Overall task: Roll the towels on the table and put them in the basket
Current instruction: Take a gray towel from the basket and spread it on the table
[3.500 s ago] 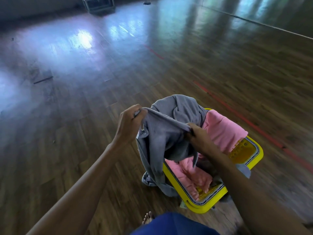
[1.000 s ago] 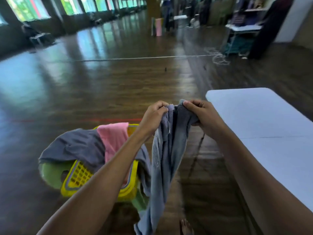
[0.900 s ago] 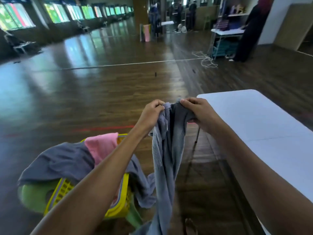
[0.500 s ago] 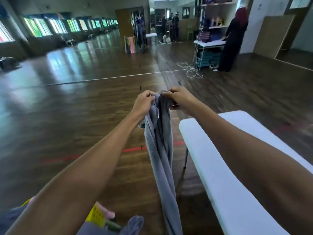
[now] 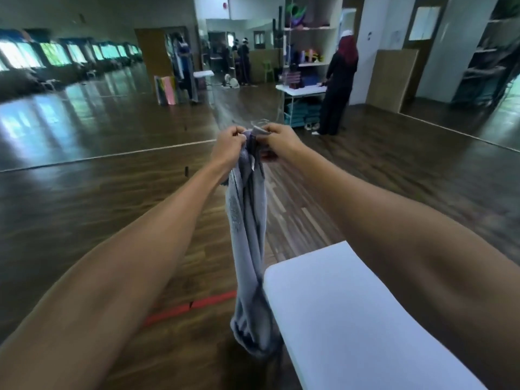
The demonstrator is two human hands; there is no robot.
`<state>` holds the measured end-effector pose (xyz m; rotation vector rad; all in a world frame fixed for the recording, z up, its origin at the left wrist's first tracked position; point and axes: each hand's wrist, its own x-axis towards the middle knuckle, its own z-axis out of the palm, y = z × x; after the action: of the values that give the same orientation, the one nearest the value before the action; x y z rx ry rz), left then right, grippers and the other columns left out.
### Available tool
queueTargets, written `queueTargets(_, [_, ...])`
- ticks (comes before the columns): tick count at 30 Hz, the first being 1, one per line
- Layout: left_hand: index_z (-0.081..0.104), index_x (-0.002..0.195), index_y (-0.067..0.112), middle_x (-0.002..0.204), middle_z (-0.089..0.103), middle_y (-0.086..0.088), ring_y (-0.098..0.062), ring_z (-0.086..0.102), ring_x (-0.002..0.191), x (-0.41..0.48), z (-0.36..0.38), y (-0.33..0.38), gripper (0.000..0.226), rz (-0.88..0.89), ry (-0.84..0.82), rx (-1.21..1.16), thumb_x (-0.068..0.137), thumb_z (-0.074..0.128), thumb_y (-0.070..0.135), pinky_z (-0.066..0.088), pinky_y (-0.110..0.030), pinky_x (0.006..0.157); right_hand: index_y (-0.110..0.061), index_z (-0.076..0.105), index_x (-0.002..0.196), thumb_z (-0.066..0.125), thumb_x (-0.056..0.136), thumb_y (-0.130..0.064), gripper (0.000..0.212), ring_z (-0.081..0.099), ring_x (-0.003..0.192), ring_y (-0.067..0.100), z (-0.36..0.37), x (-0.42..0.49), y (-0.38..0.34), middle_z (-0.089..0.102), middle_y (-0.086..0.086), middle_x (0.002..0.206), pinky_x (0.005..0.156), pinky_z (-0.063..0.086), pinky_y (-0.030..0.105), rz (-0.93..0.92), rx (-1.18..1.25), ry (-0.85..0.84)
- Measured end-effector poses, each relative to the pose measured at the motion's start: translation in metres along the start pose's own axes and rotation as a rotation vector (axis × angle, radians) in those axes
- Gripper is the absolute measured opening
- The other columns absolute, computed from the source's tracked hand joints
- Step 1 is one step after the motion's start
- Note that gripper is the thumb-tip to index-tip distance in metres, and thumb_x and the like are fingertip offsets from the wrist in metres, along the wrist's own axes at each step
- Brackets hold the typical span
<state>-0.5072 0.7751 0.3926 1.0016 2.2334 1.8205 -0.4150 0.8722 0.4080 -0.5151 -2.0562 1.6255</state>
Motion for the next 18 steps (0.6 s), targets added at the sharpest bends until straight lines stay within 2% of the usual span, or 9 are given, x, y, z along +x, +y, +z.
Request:
queueTargets(3, [0.060,0.076,0.024,0.081,0.060,0.004,-0.010,0.053,0.078,0.063,0.028,-0.042,0.032,0.014,-0.032,-0.018,0.089,0.047,-0.003,0.042,-0.026,0.076,-0.018,0.059,0.075,0.055,0.093,-0.005,0.022,0.055,0.046,0.016,-0.029,0.067,0.038,0.055,0.003,0.058,0.046,0.047,0.028,0.002,-0.118,0.162])
queueTargets(4, [0.062,0.078,0.023,0.085,0.062,0.005,-0.009,0.055,0.080,0.080,0.033,-0.057,0.033,0.020,-0.026,-0.017,0.088,0.046,-0.004,0.043,-0.022,0.076,-0.018,0.063,0.078,0.057,0.090,-0.010,0.016,0.061,0.056,0.022,-0.042,0.088,0.056,0.060,0.005,0.065,0.050,0.052,0.034,0.005,-0.179,0.220])
queueTargets(6, [0.066,0.088,0.024,0.100,0.066,0.003,-0.005,0.057,0.078,0.106,0.039,-0.091,0.035,0.002,0.012,0.039,0.087,0.046,-0.005,0.044,-0.017,0.069,-0.024,0.067,0.085,0.057,0.084,-0.019,0.012,0.067,0.080,0.029,-0.069,0.118,0.097,0.067,0.004,0.081,0.068,0.058,0.044,0.043,-0.337,0.332])
queueTargets(8, [0.067,0.101,0.025,0.114,0.066,0.000,-0.001,0.058,0.072,0.127,0.041,-0.127,0.040,-0.033,0.014,0.122,0.085,0.045,-0.004,0.043,-0.014,0.062,-0.027,0.069,0.096,0.052,0.086,-0.017,0.021,0.064,0.092,0.027,-0.097,0.129,0.131,0.068,0.004,0.095,0.079,0.055,0.040,0.117,-0.426,0.430])
queueTargets(9, [0.067,0.106,0.024,0.118,0.066,-0.003,-0.005,0.061,0.079,0.135,0.040,-0.146,0.041,-0.053,0.005,0.167,0.085,0.045,-0.003,0.044,-0.014,0.065,-0.023,0.069,0.102,0.050,0.089,-0.015,0.024,0.062,0.096,0.027,-0.110,0.131,0.147,0.068,0.006,0.101,0.080,0.052,0.036,0.140,-0.449,0.465])
queueTargets(11, [0.068,0.113,0.017,0.121,0.066,-0.008,-0.018,0.062,0.104,0.147,0.035,-0.177,0.040,-0.066,0.004,0.267,0.085,0.046,-0.002,0.044,-0.018,0.082,-0.014,0.068,0.108,0.047,0.092,-0.009,0.027,0.060,0.102,0.029,-0.139,0.135,0.179,0.067,0.011,0.110,0.079,0.044,0.031,0.188,-0.481,0.531])
queueTargets(12, [0.068,0.115,0.013,0.121,0.066,-0.010,-0.022,0.060,0.110,0.151,0.031,-0.190,0.039,-0.063,0.018,0.315,0.085,0.048,-0.002,0.042,-0.020,0.088,-0.012,0.068,0.108,0.046,0.092,-0.007,0.027,0.059,0.103,0.030,-0.153,0.136,0.194,0.066,0.013,0.112,0.078,0.042,0.029,0.221,-0.502,0.554])
queueTargets(16, [0.070,0.115,0.011,0.122,0.066,-0.010,-0.026,0.059,0.114,0.145,0.011,-0.230,0.036,-0.138,0.098,0.471,0.088,0.049,0.000,0.040,-0.026,0.096,-0.017,0.068,0.103,0.043,0.088,-0.010,0.031,0.060,0.097,0.036,-0.205,0.130,0.240,0.059,0.017,0.117,0.075,0.045,0.032,0.340,-0.634,0.573])
queueTargets(18, [0.071,0.114,0.011,0.121,0.067,-0.010,-0.026,0.059,0.114,0.132,0.009,-0.245,0.033,-0.202,0.096,0.508,0.089,0.050,0.002,0.040,-0.028,0.098,-0.015,0.068,0.104,0.041,0.089,-0.010,0.032,0.058,0.098,0.037,-0.223,0.120,0.257,0.054,0.019,0.119,0.079,0.049,0.037,0.359,-0.702,0.551])
